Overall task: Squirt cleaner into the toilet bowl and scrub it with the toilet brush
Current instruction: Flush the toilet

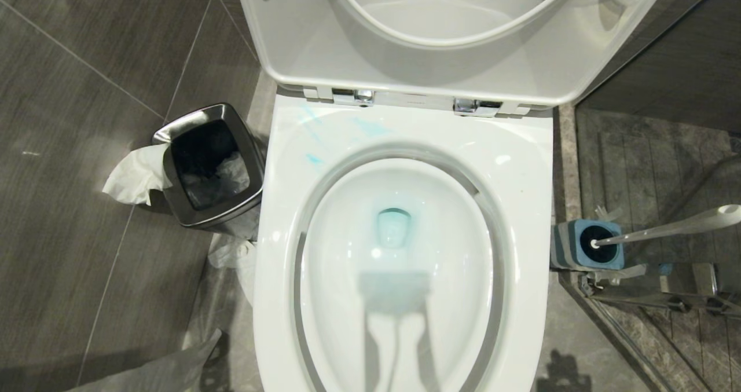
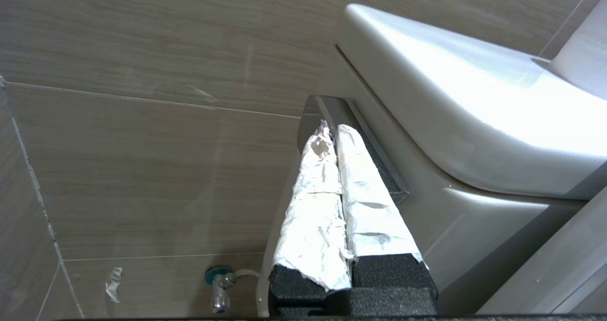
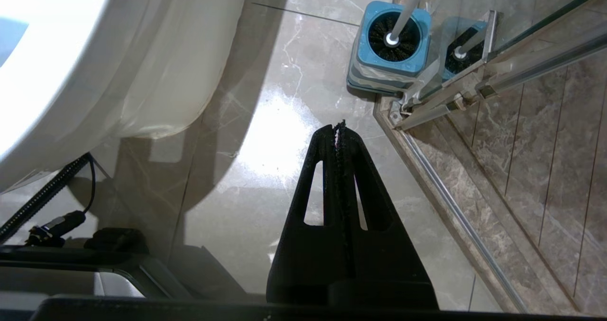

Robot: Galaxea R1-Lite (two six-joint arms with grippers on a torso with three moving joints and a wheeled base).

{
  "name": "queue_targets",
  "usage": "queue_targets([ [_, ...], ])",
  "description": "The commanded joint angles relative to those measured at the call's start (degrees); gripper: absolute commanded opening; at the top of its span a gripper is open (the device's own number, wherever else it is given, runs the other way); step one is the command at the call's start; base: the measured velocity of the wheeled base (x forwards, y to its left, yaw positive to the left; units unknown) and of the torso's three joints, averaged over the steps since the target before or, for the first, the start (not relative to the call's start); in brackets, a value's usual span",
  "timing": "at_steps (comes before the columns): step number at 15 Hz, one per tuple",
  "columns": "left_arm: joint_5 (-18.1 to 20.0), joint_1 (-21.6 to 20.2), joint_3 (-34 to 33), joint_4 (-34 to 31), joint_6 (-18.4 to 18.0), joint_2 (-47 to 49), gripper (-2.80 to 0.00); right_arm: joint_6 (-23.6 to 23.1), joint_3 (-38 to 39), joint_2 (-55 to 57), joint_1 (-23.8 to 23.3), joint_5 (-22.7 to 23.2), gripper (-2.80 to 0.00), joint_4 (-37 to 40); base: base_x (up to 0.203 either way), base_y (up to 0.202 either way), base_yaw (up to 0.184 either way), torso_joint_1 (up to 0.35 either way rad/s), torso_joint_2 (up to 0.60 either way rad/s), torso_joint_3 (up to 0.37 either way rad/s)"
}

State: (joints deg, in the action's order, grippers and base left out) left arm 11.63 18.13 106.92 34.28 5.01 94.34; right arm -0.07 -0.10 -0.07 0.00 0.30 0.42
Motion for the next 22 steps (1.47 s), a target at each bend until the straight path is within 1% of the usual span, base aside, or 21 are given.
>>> queue_targets([
  [1, -0.5, 1.3, 0.0, 0.2, -0.2, 0.2, -2.80, 0.0, 0.0, 0.1, 0.0, 0.0, -2.80, 0.0, 0.000, 0.000, 0.000, 0.000, 0.00, 0.000],
  [3, -1.2, 1.6, 0.0, 0.2, -1.0, 0.3, -2.80, 0.0, 0.0, 0.1, 0.0, 0.0, -2.80, 0.0, 0.000, 0.000, 0.000, 0.000, 0.00, 0.000],
  [9, -1.4, 3.1, 0.0, 0.2, -1.3, 0.2, -2.80, 0.0, 0.0, 0.1, 0.0, 0.0, -2.80, 0.0, 0.000, 0.000, 0.000, 0.000, 0.00, 0.000],
  [11, -2.6, 3.3, -0.4, 0.1, -1.6, 0.3, -2.80, 0.0, 0.0, 0.1, 0.0, 0.0, -2.80, 0.0, 0.000, 0.000, 0.000, 0.000, 0.00, 0.000],
  [14, -3.0, 3.7, -2.6, 0.1, -3.0, 0.1, -2.80, 0.0, 0.0, 0.1, 0.0, 0.0, -2.80, 0.0, 0.000, 0.000, 0.000, 0.000, 0.00, 0.000],
  [17, -2.9, 3.9, -4.7, -0.1, -3.4, 0.2, -2.80, 0.0, 0.1, 0.1, 0.0, 0.0, -2.80, 0.0, 0.000, 0.000, 0.000, 0.000, 0.00, 0.000],
  [18, -2.9, 3.9, -5.2, -0.3, -4.2, 0.3, -2.80, 0.0, 0.0, 0.1, 0.0, 0.0, -2.80, 0.0, 0.000, 0.000, 0.000, 0.000, 0.00, 0.000],
  [20, -2.9, 4.1, -5.3, -0.4, -4.9, 0.9, -2.80, 0.0, 0.0, 0.1, 0.0, 0.0, -2.80, 0.0, 0.000, 0.000, 0.000, 0.000, 0.00, 0.000],
  [22, -3.0, 4.1, -5.3, -1.8, -6.7, 1.2, -2.80, 0.0, 0.0, 0.1, 0.0, 0.0, -2.80, 0.0, 0.000, 0.000, 0.000, 0.000, 0.00, 0.000],
])
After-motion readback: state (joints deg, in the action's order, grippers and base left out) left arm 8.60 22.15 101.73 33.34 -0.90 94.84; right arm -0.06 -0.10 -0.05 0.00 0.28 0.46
